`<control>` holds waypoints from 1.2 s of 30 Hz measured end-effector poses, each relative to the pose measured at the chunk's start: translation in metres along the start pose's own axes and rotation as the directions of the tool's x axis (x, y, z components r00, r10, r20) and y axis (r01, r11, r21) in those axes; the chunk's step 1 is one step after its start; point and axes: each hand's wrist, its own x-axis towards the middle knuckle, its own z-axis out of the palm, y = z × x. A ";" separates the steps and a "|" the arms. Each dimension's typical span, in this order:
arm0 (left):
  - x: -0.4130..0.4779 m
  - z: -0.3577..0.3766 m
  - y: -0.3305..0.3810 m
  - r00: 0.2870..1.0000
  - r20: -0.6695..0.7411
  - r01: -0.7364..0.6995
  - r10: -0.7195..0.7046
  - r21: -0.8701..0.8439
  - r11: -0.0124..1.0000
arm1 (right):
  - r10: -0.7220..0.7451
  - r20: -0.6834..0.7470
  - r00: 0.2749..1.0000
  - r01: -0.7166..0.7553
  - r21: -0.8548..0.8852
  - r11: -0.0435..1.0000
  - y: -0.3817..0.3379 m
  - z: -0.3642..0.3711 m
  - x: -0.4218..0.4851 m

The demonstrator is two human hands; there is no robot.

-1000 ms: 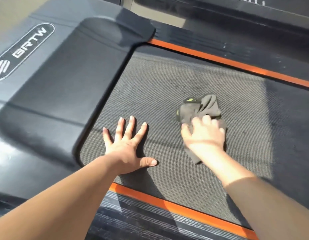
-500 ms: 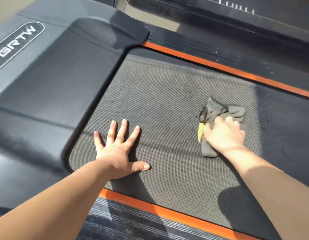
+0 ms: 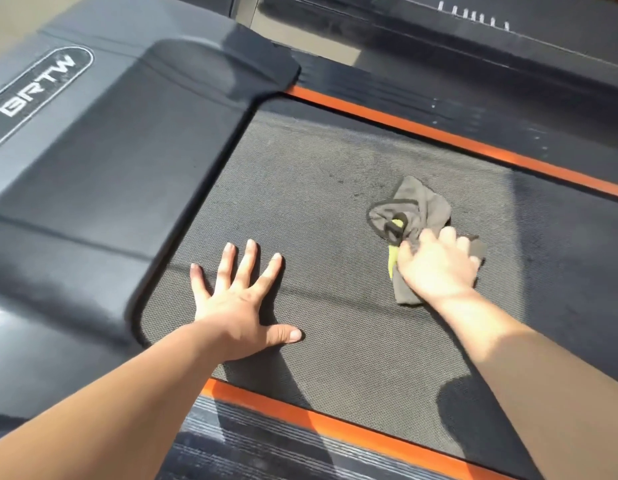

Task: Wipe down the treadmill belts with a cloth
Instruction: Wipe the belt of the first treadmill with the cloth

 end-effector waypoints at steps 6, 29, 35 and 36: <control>-0.002 -0.002 0.001 1.000 0.002 -0.007 0.007 0.000 1.000 | -0.548 -0.022 0.836 0.548 -0.021 0.836 -0.031 0.000 -0.105; -0.001 0.000 0.000 1.000 -0.008 -0.006 0.006 -0.002 1.000 | -0.309 0.036 0.951 0.310 -0.073 0.948 0.012 -0.012 -0.015; -0.001 0.000 0.001 1.000 0.004 0.002 -0.002 0.009 1.000 | 0.063 -0.002 0.998 -0.062 0.079 0.995 -0.002 -0.006 -0.001; -0.001 -0.001 0.001 1.000 0.005 0.002 -0.002 0.010 1.000 | 0.029 0.001 1.000 -0.029 0.096 0.995 -0.015 -0.005 -0.014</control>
